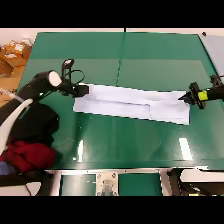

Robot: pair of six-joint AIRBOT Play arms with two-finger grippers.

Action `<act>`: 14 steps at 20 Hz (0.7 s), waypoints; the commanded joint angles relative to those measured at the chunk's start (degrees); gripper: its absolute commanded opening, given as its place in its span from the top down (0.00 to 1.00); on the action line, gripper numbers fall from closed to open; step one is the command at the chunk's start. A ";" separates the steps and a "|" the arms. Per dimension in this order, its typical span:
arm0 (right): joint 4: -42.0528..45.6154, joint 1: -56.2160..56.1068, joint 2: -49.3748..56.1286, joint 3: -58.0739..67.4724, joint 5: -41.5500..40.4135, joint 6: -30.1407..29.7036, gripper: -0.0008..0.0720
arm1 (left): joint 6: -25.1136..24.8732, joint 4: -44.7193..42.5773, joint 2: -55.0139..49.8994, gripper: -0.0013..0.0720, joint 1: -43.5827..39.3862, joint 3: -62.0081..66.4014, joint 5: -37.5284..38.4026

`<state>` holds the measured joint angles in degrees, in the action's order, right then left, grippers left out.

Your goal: Fold the shirts.

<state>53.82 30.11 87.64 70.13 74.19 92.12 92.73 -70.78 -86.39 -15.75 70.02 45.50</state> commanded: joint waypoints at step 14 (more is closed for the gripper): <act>-3.56 15.98 16.96 12.81 9.33 -32.20 0.09 | 1.27 -0.35 -10.95 0.04 10.49 21.27 15.12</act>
<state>50.39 42.76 103.96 87.24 79.94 68.62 94.74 -71.66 -97.21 -6.24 89.95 54.61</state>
